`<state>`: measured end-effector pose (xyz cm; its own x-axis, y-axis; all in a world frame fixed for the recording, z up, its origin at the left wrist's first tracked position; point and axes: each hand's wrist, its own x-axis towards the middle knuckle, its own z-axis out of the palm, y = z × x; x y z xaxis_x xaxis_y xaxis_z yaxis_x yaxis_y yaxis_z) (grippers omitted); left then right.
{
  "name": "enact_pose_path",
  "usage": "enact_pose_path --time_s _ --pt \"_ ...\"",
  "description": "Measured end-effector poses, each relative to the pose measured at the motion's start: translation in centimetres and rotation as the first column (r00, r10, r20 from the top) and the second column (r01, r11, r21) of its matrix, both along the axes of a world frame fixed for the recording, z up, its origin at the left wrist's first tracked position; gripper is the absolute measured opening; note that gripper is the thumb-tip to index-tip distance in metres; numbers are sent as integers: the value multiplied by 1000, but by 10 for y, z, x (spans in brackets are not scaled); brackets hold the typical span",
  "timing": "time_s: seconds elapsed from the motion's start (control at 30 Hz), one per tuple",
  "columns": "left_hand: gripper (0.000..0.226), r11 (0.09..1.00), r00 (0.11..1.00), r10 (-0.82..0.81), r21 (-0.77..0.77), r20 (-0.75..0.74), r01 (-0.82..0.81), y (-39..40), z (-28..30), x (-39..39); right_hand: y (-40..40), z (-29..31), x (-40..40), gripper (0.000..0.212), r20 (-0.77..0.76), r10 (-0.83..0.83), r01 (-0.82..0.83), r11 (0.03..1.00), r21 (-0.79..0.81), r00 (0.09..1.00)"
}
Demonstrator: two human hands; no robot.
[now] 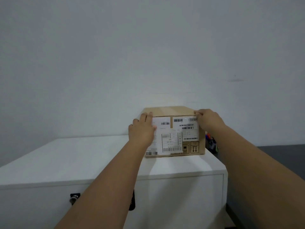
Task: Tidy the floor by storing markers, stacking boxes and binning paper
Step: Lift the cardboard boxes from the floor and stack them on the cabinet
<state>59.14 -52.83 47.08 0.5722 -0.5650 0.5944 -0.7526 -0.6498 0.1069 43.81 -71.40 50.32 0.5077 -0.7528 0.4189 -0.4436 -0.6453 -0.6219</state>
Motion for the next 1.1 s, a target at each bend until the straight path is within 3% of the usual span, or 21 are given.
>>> enact_pose_path --time_s 0.13,0.2,0.33,0.53,0.67,0.83,0.97,1.1 --pt "71 996 994 -77 32 -77 79 18 2 -3 18 -6 -1 43 -115 -141 122 980 -158 983" --pt "76 995 993 -96 24 -68 98 43 -6 -2 43 -15 3 46 -61 -153 128 947 -296 986" --pt "67 999 997 -52 0 -60 52 120 -29 16 112 -20 39 37 86 41 2 893 -451 995" --pt "53 982 970 184 -6 -159 -187 295 -69 42 269 -40 129 29 66 411 -337 821 -461 909" --pt "49 901 860 407 -21 -308 -434 435 -102 39 395 -84 175 28 -14 661 -622 700 -351 751" --pt "44 721 633 602 -10 -487 -693 594 -157 2 552 -156 197 29 -152 852 -865 488 -114 501" --pt "44 571 451 688 41 -568 -820 696 -209 -42 656 -218 191 38 -247 929 -927 325 188 276" --pt "42 380 221 701 92 -678 -921 775 -266 -90 731 -280 167 48 -251 966 -847 188 497 67"
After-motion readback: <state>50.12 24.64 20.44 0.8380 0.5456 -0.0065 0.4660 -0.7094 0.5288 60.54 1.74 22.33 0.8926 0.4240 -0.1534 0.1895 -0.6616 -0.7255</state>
